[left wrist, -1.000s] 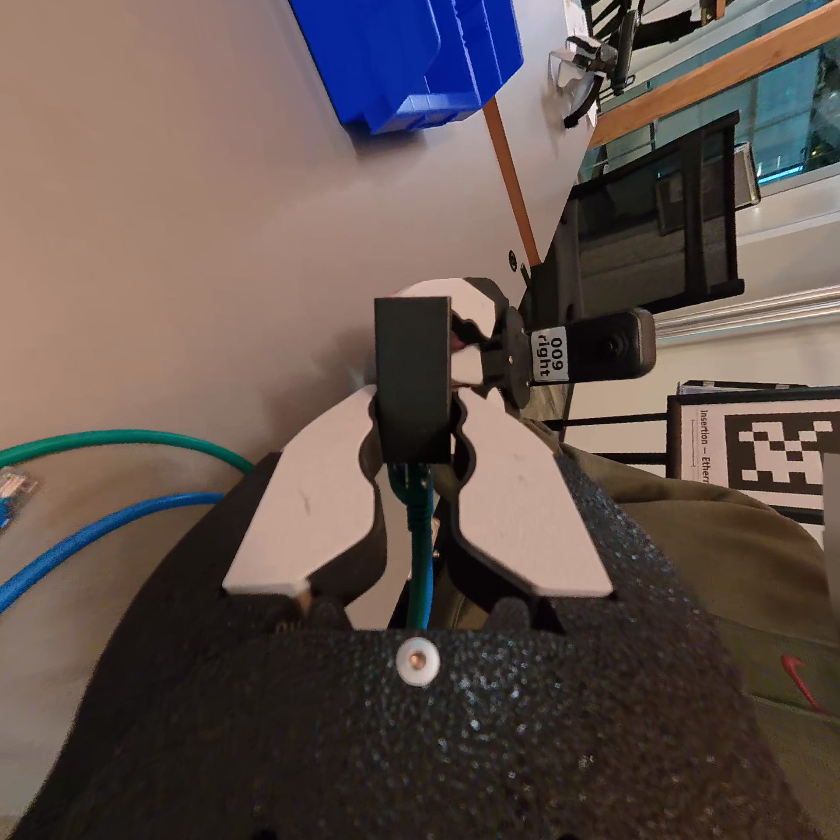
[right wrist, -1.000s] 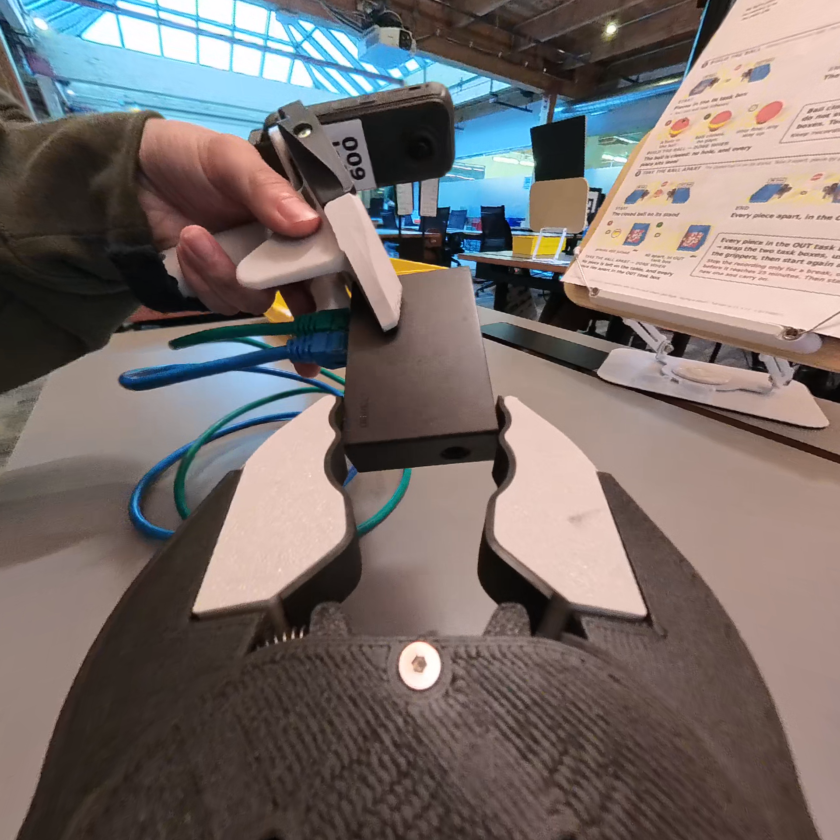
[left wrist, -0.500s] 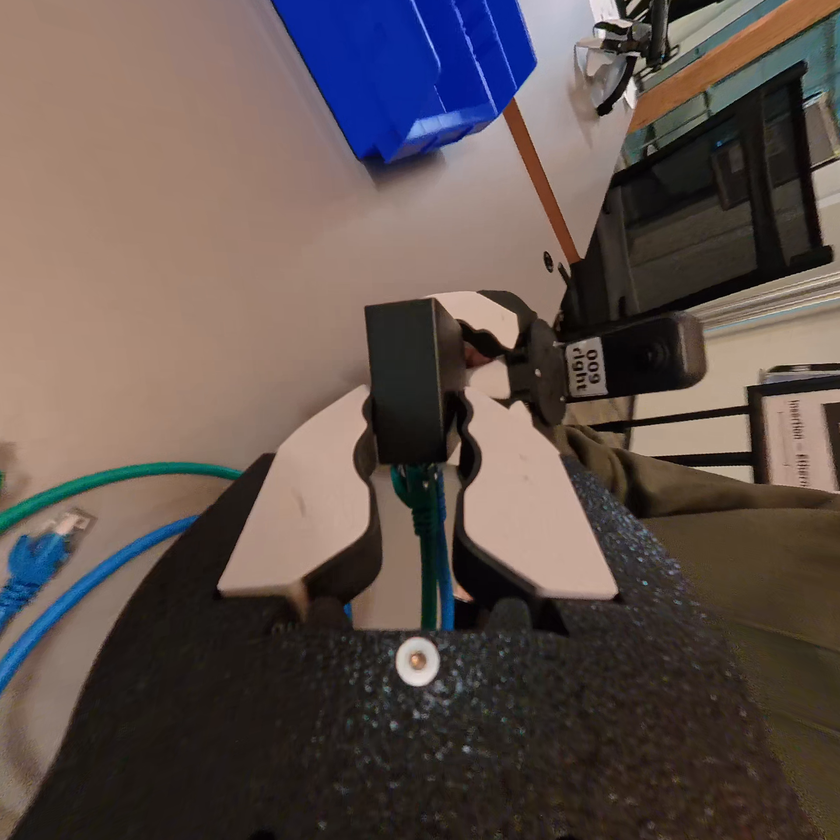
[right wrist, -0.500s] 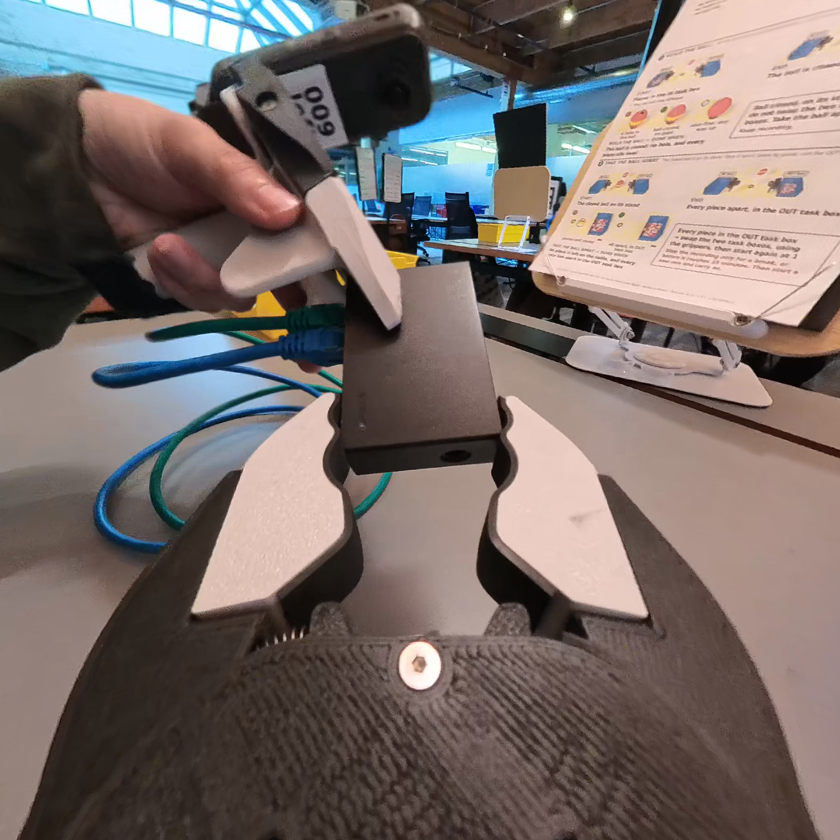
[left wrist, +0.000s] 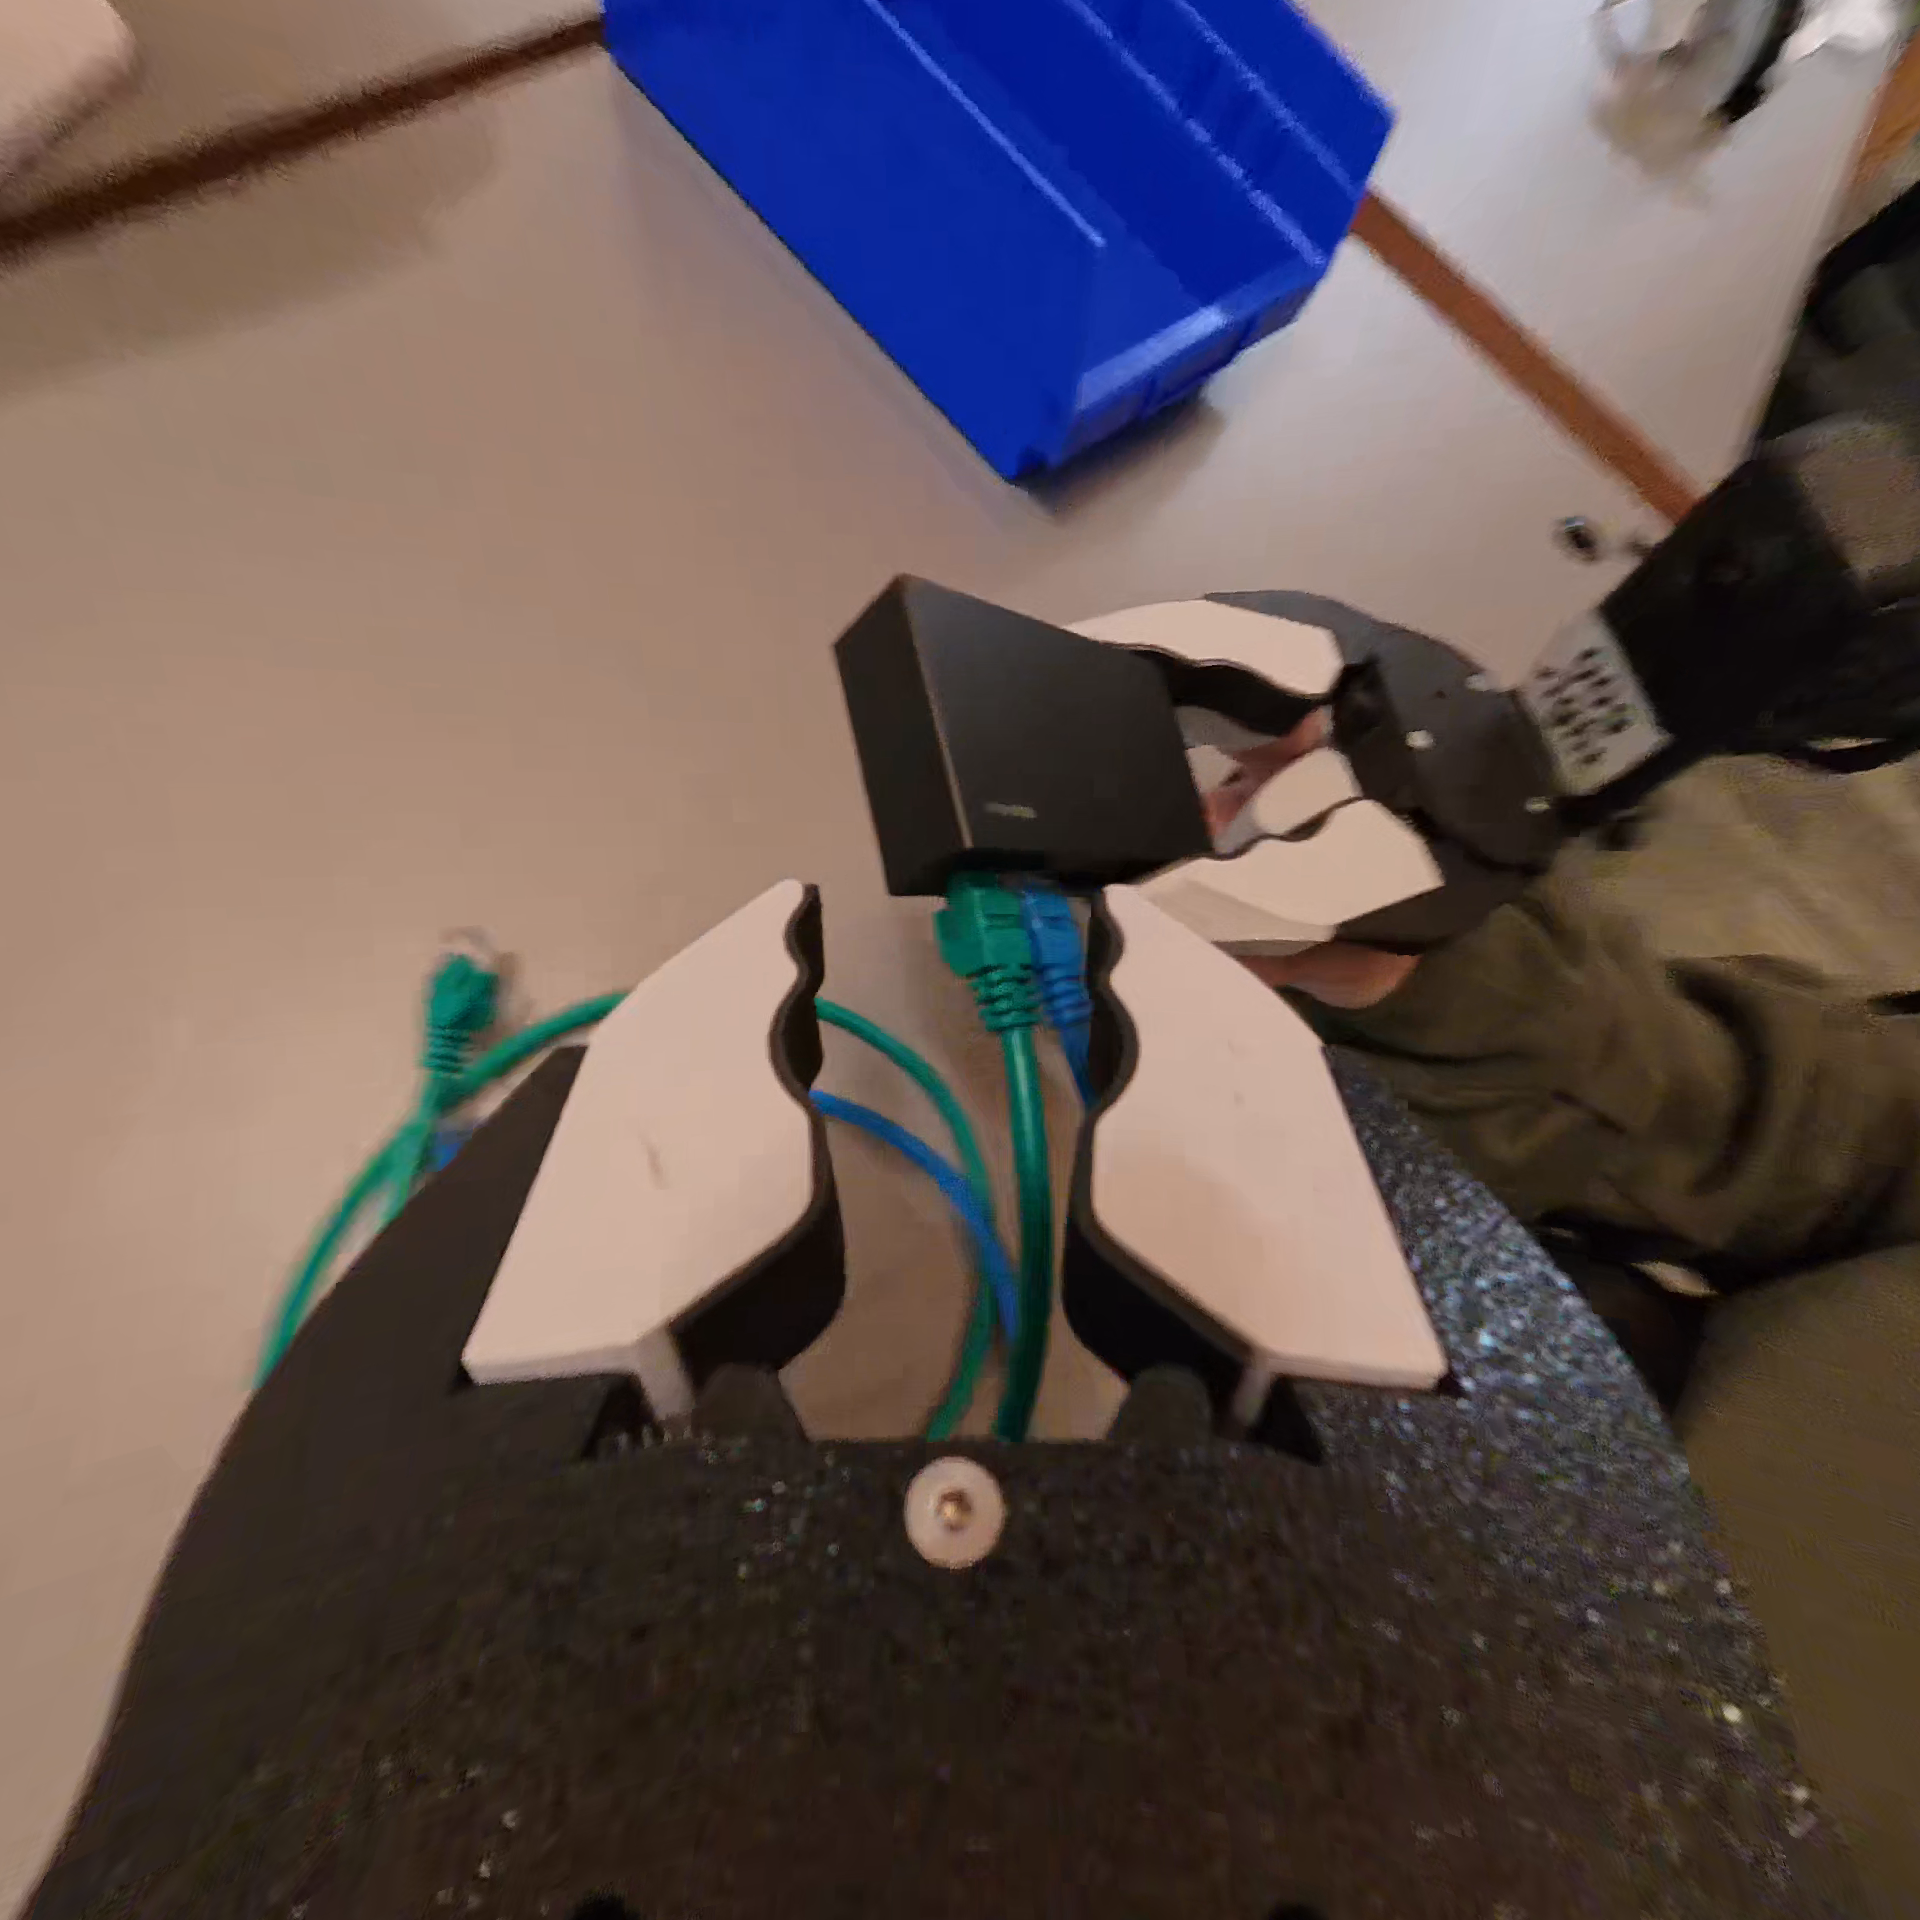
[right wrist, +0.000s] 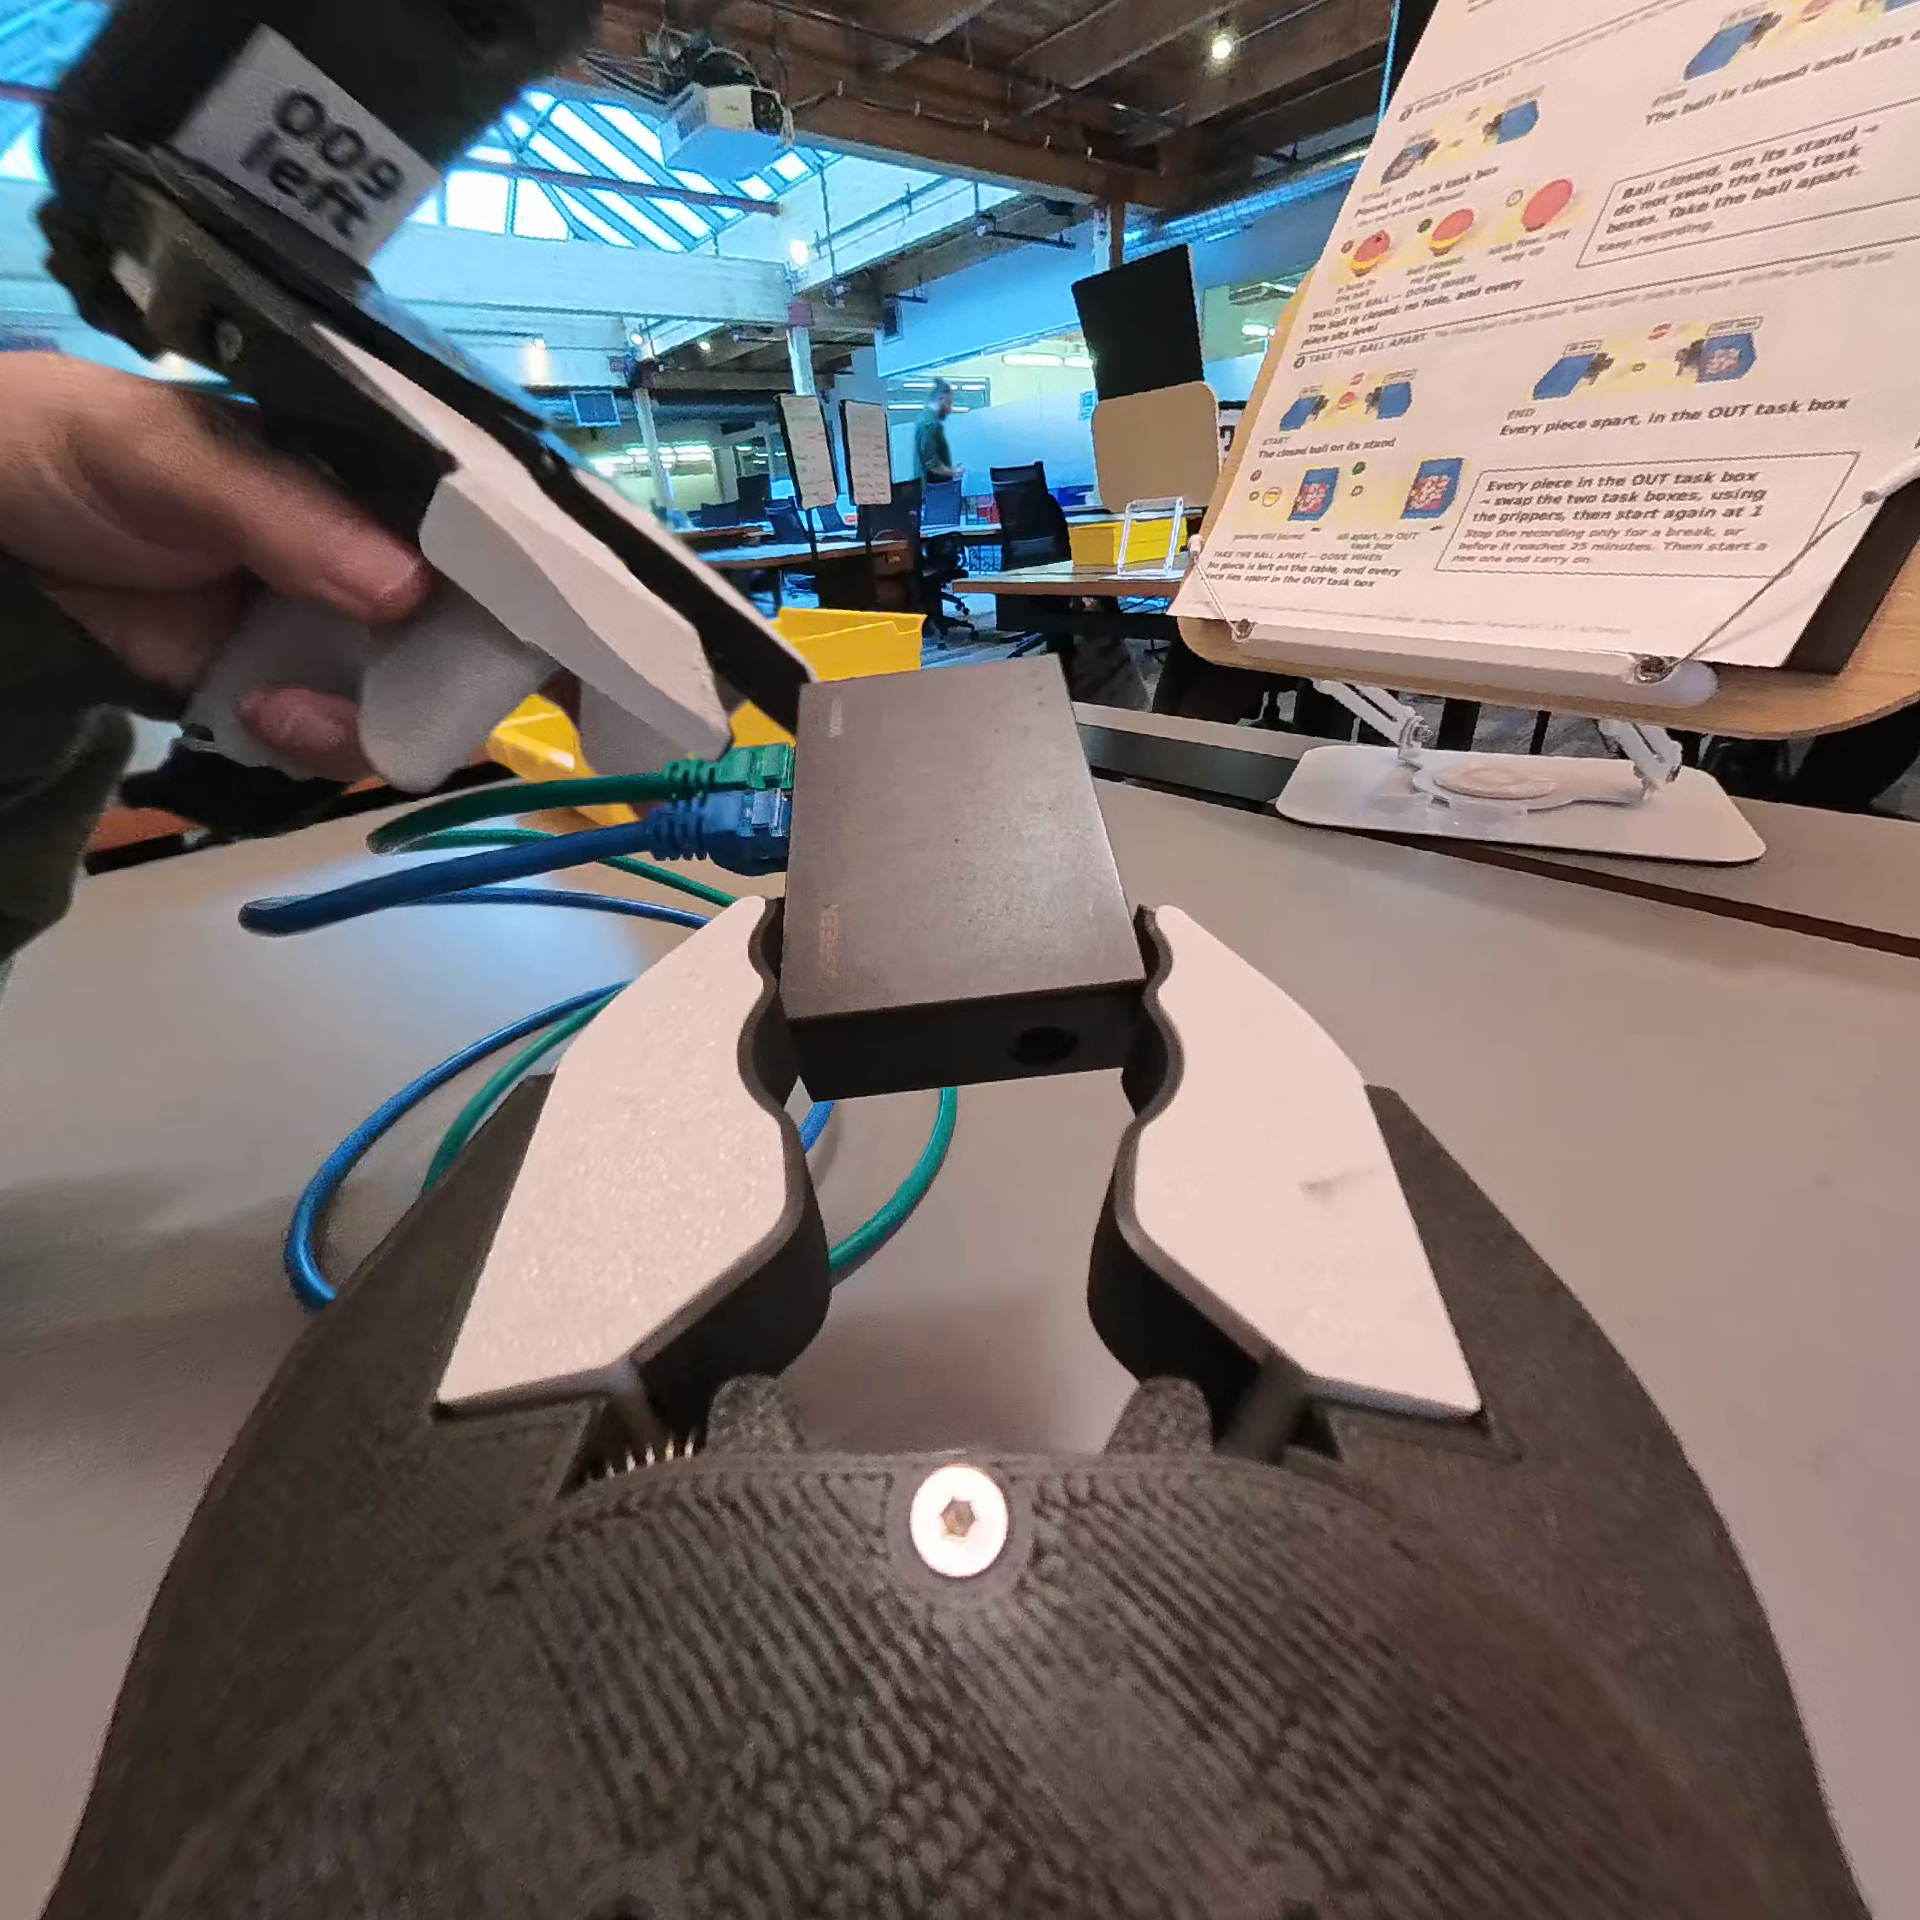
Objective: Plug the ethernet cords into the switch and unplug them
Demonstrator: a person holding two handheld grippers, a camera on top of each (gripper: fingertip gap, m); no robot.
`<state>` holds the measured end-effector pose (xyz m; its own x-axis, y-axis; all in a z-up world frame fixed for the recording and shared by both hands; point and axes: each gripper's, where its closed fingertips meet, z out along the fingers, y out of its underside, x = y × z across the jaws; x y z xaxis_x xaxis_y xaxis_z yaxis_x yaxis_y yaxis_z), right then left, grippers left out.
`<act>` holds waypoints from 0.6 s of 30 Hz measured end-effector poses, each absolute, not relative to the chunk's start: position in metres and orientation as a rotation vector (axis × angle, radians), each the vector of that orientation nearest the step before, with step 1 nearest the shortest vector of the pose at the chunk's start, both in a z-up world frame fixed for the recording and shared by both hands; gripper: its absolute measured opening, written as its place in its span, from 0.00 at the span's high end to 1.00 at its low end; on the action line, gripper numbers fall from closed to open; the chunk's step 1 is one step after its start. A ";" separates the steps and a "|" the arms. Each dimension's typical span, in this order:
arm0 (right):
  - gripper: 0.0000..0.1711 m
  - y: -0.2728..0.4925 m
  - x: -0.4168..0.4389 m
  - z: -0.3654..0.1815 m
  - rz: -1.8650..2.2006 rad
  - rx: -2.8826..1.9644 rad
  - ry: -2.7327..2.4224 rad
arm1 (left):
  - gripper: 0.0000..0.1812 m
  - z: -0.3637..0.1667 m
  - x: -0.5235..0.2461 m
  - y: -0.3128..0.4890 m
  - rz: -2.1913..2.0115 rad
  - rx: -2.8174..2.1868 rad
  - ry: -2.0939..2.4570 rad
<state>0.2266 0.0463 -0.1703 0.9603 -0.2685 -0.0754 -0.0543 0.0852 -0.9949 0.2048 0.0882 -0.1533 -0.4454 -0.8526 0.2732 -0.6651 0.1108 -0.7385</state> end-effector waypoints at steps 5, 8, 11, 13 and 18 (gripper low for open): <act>0.63 0.046 0.228 -0.171 -0.163 -1.483 0.276 | 0.73 -0.159 0.202 0.086 -1.353 -1.677 2.167; 0.63 0.040 0.238 -0.169 -0.120 -1.447 0.350 | 0.78 -0.133 0.206 0.101 -1.276 -1.493 1.978; 0.63 0.036 0.245 -0.170 -0.106 -1.433 0.402 | 0.84 -0.118 0.190 0.096 -1.132 -1.303 1.907; 0.63 0.036 0.245 -0.170 -0.108 -1.435 0.406 | 0.85 -0.119 0.179 0.084 -1.022 -1.191 1.910; 0.63 0.036 0.245 -0.171 -0.125 -1.446 0.409 | 0.87 -0.150 0.172 0.073 -0.775 -1.108 1.910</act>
